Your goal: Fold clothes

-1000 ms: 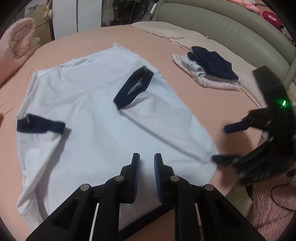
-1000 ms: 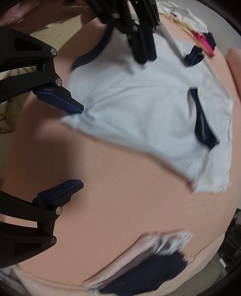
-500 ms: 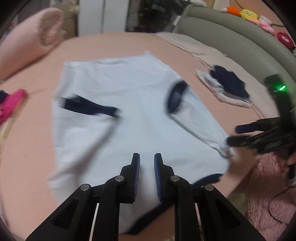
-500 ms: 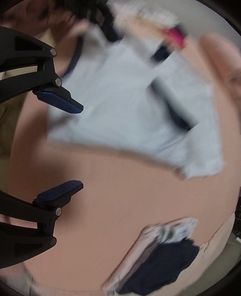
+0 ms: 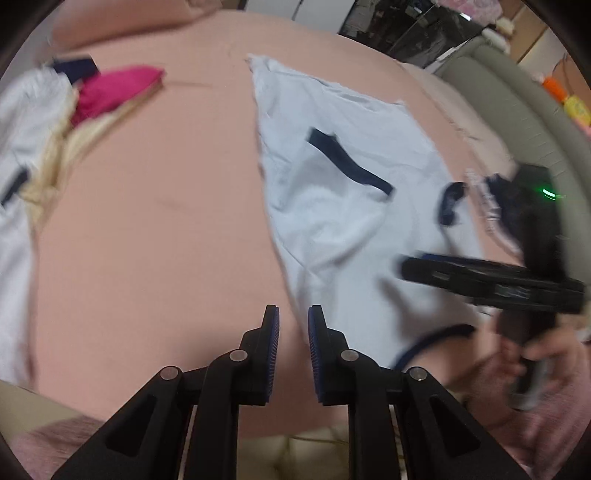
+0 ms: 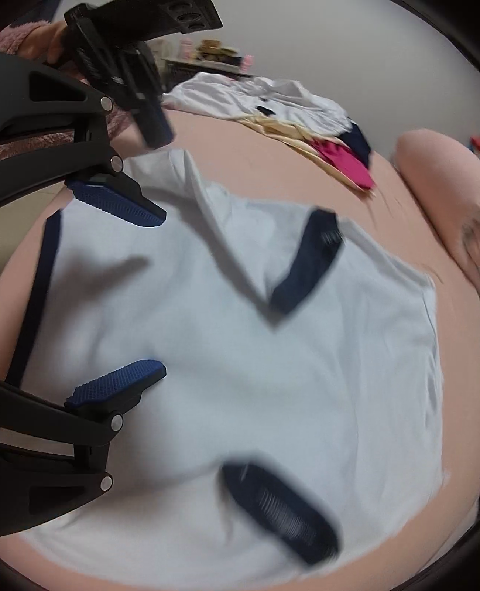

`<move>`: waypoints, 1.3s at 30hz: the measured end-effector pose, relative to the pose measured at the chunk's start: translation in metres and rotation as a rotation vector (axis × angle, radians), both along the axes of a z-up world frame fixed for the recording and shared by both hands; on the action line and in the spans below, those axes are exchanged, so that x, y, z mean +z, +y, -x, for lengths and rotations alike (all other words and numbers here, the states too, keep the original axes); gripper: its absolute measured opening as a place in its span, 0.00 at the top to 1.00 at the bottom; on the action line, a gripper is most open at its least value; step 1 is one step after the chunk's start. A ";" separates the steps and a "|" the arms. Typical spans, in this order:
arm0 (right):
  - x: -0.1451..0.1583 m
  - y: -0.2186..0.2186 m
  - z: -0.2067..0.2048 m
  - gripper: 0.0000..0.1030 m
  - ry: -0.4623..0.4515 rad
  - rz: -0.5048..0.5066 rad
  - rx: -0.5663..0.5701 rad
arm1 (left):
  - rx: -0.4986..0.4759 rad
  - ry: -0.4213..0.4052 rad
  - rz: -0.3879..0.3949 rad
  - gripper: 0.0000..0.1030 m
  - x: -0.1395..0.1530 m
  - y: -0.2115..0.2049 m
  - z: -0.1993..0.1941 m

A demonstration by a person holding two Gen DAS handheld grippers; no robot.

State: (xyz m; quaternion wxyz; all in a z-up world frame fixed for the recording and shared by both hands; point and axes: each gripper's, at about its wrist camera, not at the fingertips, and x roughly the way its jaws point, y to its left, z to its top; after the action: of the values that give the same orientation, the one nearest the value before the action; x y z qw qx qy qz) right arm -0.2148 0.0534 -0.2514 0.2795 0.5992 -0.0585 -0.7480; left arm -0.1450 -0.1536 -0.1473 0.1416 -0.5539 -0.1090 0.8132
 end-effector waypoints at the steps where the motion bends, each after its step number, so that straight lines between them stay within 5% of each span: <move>1: 0.002 -0.006 0.001 0.28 0.011 -0.012 0.005 | -0.005 -0.004 -0.003 0.73 -0.003 0.002 0.001; 3: 0.000 -0.009 0.013 0.26 -0.004 0.002 -0.033 | -0.013 -0.007 -0.010 0.53 -0.007 0.005 0.004; 9: 0.020 0.012 0.023 0.26 -0.073 0.102 -0.142 | -0.056 0.179 -0.029 0.53 0.014 0.015 0.006; 12: 0.034 0.021 0.010 0.26 -0.093 0.106 -0.120 | -0.196 0.158 -0.076 0.53 0.009 0.036 0.013; 15: 0.036 0.029 0.001 0.26 -0.133 0.106 -0.099 | -0.354 0.065 -0.023 0.53 -0.010 0.064 0.016; 17: 0.045 0.025 -0.002 0.26 -0.072 0.076 -0.089 | -0.440 -0.022 -0.024 0.53 -0.021 0.078 0.014; 22: 0.077 -0.007 0.003 0.26 0.278 -0.032 0.015 | -0.368 0.060 -0.032 0.53 0.005 0.062 0.009; 24: 0.067 -0.031 0.007 0.26 0.453 -0.253 0.063 | -0.303 0.123 -0.030 0.53 0.014 0.053 0.015; 28: 0.029 -0.047 0.014 0.26 0.433 -0.403 0.200 | -0.305 0.109 -0.031 0.53 -0.005 0.062 0.041; 31: 0.011 -0.022 0.024 0.30 0.315 -0.361 0.144 | -0.440 0.073 -0.088 0.53 -0.029 0.080 0.045; 33: 0.008 -0.001 0.033 0.30 0.259 -0.299 0.076 | -0.512 0.025 0.000 0.55 -0.043 0.086 0.037; 37: 0.022 0.022 0.043 0.30 0.304 -0.325 0.028 | -0.609 -0.042 0.077 0.54 -0.033 0.086 0.030; 39: 0.031 0.027 0.044 0.30 0.315 -0.290 0.030 | -0.594 0.007 0.067 0.54 -0.019 0.080 0.036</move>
State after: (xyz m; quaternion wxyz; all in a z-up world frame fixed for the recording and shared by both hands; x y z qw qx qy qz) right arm -0.2583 0.0807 -0.2200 0.2072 0.5095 0.1030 -0.8288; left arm -0.1808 -0.0732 -0.1663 0.3554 -0.5632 0.0850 0.7411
